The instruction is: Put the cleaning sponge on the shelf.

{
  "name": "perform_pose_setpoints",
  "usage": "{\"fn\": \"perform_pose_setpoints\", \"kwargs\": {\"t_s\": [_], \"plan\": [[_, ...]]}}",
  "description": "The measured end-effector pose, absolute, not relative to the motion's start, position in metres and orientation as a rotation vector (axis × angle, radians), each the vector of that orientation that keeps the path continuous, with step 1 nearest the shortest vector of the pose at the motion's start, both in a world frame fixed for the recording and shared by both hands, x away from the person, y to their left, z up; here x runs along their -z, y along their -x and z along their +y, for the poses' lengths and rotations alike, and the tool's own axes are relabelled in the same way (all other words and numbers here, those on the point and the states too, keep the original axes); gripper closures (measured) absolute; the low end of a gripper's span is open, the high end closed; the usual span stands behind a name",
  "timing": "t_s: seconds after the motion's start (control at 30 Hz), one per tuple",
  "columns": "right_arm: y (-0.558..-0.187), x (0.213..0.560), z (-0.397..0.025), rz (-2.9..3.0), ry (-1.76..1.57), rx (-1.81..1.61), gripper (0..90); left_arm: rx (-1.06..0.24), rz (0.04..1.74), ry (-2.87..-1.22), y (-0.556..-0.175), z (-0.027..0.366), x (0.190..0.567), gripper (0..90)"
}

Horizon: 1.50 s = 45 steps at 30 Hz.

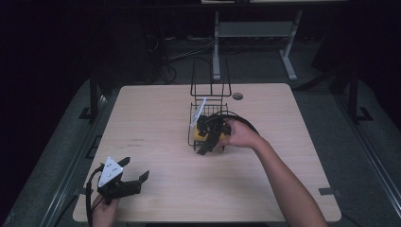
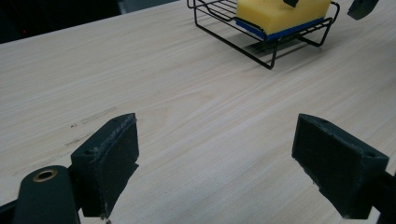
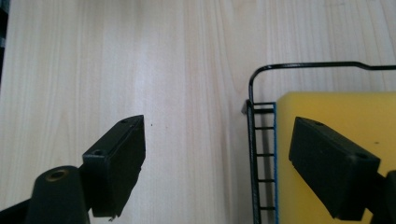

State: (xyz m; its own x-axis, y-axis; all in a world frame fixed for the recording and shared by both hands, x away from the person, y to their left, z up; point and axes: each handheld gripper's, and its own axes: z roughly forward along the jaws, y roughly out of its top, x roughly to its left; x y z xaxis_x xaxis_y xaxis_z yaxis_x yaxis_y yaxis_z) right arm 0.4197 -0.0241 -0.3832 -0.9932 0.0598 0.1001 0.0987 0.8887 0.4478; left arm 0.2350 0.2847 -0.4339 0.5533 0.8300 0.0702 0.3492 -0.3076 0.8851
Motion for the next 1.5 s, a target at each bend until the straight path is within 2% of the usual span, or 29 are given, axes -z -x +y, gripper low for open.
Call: {"fn": "perform_pose_setpoints", "kwargs": {"t_s": [0.5,0.93,1.5], "plan": [[-0.402,0.391,-0.031,-2.969,0.106,0.712,18.3,-0.67,0.961,-1.889,-0.235,0.284,0.434,14.1],[-0.375,0.404,-0.056,-2.973,0.126,0.733,18.2,-0.67,0.955,-1.899,-0.234,0.282,0.434,14.1],[-0.363,0.406,-0.086,-2.987,0.18,0.745,18.2,-0.672,0.954,-1.907,-0.234,0.282,0.435,14.1]]}}
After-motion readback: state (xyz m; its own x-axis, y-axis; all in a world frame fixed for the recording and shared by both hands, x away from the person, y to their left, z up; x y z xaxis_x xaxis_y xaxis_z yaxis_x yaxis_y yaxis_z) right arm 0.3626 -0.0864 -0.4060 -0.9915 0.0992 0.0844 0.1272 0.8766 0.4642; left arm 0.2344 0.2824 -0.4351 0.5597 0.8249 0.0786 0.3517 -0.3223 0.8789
